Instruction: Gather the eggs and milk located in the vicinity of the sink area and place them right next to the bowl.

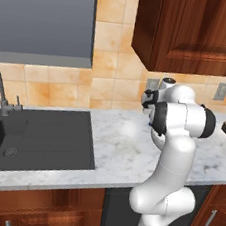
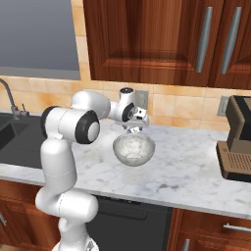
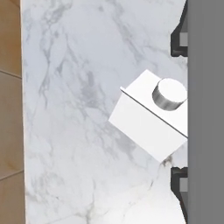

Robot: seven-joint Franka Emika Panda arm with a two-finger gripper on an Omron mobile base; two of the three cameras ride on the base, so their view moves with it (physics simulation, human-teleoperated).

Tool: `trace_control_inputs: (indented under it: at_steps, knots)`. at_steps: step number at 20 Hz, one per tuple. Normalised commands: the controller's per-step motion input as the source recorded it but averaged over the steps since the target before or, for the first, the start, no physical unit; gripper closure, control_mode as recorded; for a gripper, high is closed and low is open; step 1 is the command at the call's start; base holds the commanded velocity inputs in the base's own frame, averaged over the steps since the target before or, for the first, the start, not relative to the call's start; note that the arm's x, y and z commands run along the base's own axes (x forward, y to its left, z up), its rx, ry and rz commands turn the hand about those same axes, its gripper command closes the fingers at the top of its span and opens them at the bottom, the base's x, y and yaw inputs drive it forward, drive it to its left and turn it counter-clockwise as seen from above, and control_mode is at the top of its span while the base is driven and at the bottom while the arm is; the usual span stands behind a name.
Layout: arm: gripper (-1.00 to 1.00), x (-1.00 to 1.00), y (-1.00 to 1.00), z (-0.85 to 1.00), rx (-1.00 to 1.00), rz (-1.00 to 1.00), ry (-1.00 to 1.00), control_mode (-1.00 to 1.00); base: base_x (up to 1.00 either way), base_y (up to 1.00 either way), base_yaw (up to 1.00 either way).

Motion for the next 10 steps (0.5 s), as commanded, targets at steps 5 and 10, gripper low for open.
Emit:
trace_control_inputs:
  at_steps: [5, 10]
  knots:
    - [-1.00, 0.04, 0.00, -0.18, 0.00, 0.00, 0.02, -1.00, 0.00, 0.00, 0.00]
    - [-1.00, 0.08, 0.00, -0.09, 0.00, 0.00, 0.00, -1.00, 0.00, 0.00, 0.00]
